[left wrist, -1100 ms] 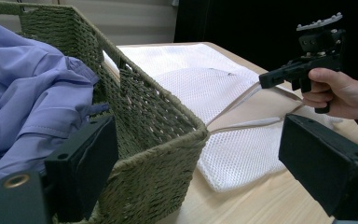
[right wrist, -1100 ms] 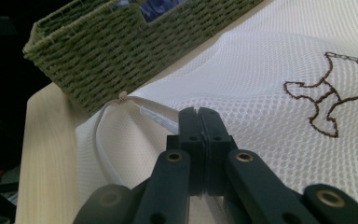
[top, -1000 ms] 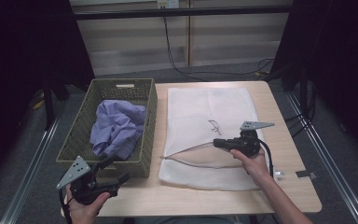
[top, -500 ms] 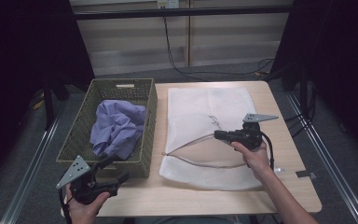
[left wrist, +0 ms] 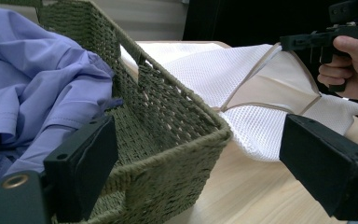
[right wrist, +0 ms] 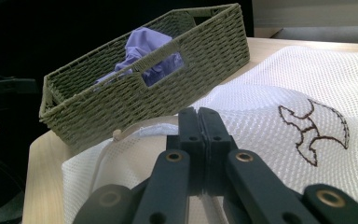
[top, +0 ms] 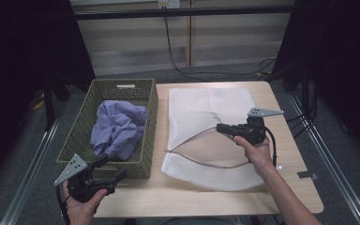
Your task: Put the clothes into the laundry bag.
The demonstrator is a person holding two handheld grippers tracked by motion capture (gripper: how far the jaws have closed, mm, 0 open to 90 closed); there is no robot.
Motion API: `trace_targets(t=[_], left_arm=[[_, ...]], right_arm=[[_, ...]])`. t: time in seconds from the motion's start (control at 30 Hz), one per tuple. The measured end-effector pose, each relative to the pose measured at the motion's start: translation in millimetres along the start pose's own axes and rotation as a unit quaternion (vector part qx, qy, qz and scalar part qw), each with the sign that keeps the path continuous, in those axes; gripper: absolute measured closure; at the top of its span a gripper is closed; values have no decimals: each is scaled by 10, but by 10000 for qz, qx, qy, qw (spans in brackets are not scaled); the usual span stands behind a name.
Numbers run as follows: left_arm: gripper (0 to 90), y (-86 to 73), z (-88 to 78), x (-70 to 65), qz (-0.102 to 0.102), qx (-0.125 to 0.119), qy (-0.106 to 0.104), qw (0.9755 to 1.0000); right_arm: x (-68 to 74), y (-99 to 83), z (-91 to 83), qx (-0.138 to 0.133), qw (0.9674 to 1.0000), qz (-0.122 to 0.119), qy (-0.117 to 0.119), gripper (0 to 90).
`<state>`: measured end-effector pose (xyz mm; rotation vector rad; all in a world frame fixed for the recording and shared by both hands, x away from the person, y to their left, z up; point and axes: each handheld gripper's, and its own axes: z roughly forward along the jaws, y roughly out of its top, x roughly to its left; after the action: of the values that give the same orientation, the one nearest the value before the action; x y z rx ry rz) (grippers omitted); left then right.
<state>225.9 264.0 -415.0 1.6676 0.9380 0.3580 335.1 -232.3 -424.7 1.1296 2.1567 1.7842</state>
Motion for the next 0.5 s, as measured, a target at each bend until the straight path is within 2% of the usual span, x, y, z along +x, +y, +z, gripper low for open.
trace_targets(t=[0.13,0.2,0.23,0.33,0.4,0.5], left_arm=[[130,62,60,80,40,92,-92,9999],[130,128,70,134,74,85,21,9999],[130,167,79,167,30,65,-42,10000],[131,294,128,260,196,221,5,9996],[139,369,185,338,241,401,-118,9988],[153,458,266,474,75,599,-197,9980]], right_arm=[[17,-5,14,52,10000,-27,-17,894],[24,-12,28,45,10000,-31,15,894],[24,-12,28,45,10000,-31,15,894],[18,-13,41,23,10000,-15,52,895],[14,-24,52,39,10000,-25,60,894],[3,-55,68,-10,10000,-11,95,895]])
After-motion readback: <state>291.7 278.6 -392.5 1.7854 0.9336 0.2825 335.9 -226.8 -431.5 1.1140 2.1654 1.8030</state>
